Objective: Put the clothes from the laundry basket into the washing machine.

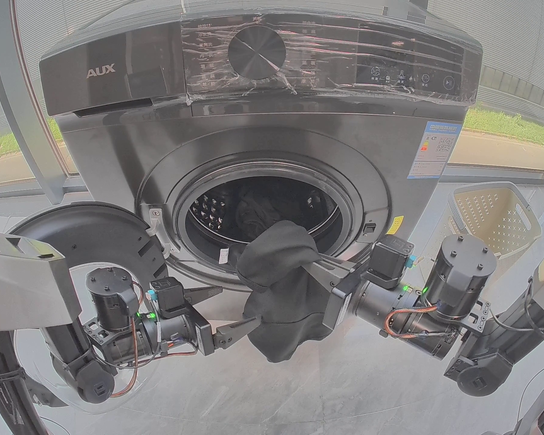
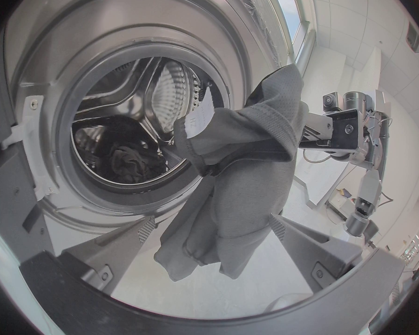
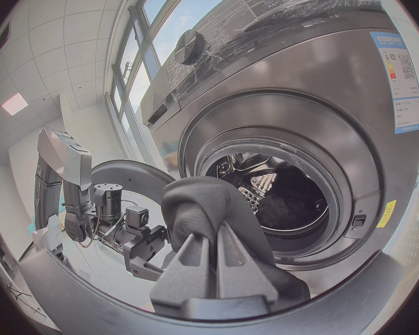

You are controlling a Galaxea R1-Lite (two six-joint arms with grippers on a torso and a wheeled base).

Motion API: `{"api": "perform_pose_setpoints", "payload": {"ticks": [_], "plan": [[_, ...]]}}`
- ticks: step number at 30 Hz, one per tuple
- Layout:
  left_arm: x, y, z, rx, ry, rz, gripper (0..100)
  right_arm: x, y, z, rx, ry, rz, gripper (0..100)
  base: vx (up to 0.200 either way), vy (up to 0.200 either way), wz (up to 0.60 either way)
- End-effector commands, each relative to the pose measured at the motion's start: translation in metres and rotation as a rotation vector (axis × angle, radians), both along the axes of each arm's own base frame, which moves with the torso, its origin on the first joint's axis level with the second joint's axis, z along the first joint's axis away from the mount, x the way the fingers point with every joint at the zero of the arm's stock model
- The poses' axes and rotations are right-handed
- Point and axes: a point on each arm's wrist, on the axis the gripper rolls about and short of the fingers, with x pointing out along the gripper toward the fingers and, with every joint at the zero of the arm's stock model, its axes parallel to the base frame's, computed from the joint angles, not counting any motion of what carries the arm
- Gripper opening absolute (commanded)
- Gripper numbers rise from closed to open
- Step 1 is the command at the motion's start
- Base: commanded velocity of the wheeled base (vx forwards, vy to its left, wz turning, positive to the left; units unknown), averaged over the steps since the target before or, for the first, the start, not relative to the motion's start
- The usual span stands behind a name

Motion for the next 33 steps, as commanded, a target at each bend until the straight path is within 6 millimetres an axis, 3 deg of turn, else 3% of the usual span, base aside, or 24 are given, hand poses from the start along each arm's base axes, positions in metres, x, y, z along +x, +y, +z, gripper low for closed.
{"api": "perform_pose_setpoints", "payload": {"ticks": [1,8,16,28,29,33], "plan": [[0.007,-0.004,-0.005,-0.014,0.007,-0.046,100,0.000,0.001,-0.001,-0.002,0.002,0.002,0,0.000,0.000,0.00],[0.007,-0.009,-0.004,-0.058,0.035,-0.186,100,0.000,0.001,-0.001,-0.003,0.003,0.002,0,0.000,0.000,0.00],[0.006,-0.017,-0.004,-0.066,0.037,-0.212,100,0.004,0.003,-0.005,-0.009,0.009,-0.004,0,0.000,0.000,0.00],[0.019,-0.033,-0.014,-0.059,0.025,-0.178,100,0.005,0.006,-0.007,-0.011,0.012,-0.001,0,0.000,0.000,0.00],[0.020,-0.033,-0.014,-0.060,0.023,-0.175,0,0.005,0.006,-0.007,-0.011,0.012,-0.001,0,0.000,0.000,0.00],[0.025,-0.035,-0.011,-0.065,0.000,-0.145,0,0.005,0.005,-0.008,-0.011,0.014,-0.001,0,0.000,0.000,0.00]]}}
